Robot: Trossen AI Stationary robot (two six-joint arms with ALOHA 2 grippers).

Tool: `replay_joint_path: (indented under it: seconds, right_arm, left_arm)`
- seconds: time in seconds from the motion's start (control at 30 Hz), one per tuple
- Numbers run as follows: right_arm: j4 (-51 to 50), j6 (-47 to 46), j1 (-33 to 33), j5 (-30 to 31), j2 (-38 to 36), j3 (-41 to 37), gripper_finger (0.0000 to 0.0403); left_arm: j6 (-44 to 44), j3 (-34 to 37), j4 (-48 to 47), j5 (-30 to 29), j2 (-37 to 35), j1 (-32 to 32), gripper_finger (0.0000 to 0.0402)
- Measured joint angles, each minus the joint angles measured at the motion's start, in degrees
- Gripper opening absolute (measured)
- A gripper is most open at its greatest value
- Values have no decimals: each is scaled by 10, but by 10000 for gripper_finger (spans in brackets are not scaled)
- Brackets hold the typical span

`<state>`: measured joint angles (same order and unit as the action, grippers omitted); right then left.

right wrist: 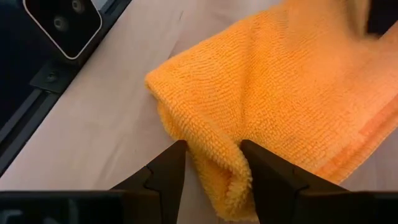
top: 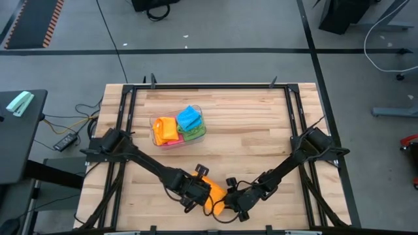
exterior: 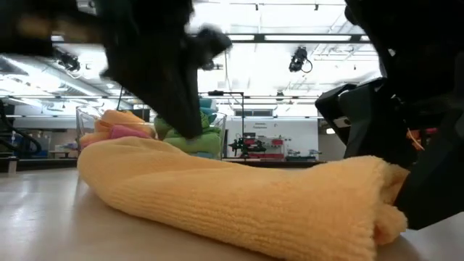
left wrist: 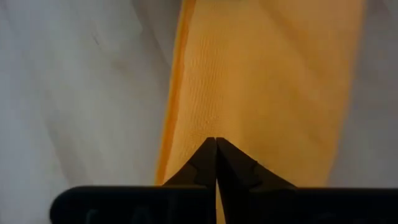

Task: Fold microfiber towels
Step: Fold the yellow microfiber towel

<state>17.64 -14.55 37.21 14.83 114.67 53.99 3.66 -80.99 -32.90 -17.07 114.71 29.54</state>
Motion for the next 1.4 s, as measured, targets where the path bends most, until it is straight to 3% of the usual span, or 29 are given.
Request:
replay_joint_path:
  seconds: [0.2,0.53,0.97,1.2,1.4]
  right_arm:
    - [-14,20,3,5,-17,11,166]
    - [-68,58,9,29,-27,35,166]
    - [-92,58,12,35,-49,39,166]
    - [-70,84,12,35,-49,39,166]
    - [-43,184,15,51,-49,39,166]
  left_arm:
    - [16,-1,-2,-2,-44,12,42]
    - [-12,11,-50,0,-41,17,105]
    - [-19,125,49,6,-41,-55,76]
    - [-2,100,36,7,-43,-33,62]
    - [5,65,-18,-7,-50,-23,55]
